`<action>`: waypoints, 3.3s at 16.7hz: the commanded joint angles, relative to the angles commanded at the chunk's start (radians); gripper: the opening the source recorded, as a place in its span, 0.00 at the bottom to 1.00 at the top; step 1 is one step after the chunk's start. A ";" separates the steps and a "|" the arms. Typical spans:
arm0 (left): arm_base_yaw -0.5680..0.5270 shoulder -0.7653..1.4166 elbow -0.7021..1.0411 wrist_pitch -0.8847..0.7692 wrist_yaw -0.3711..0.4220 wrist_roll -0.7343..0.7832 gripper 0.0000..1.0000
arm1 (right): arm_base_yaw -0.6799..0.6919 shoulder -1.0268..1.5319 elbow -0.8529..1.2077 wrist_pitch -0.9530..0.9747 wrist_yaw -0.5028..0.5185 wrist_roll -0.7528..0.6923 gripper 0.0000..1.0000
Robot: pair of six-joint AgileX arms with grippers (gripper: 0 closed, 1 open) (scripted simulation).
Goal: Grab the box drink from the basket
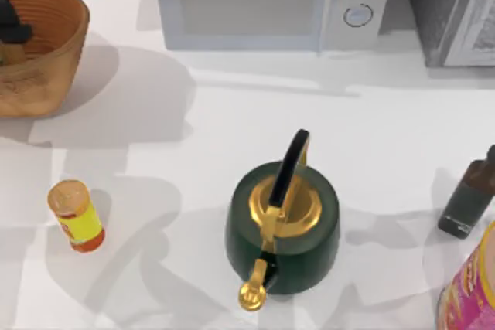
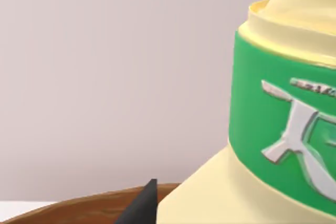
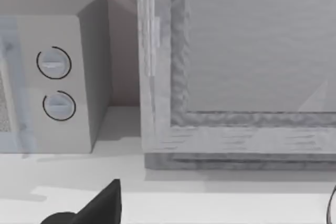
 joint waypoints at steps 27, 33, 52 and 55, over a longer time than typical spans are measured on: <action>0.000 -0.437 0.218 -0.634 -0.013 0.006 0.00 | 0.000 0.000 0.000 0.000 0.000 0.000 1.00; -0.034 -0.819 -0.020 -0.753 -0.052 0.002 0.00 | 0.000 0.000 0.000 0.000 0.000 0.000 1.00; -0.154 -2.050 -0.862 -1.178 -0.188 -0.013 0.00 | 0.000 0.000 0.000 0.000 0.000 0.000 1.00; -0.151 -2.046 -0.861 -1.176 -0.187 -0.011 0.00 | 0.000 0.000 0.000 0.000 0.000 0.000 1.00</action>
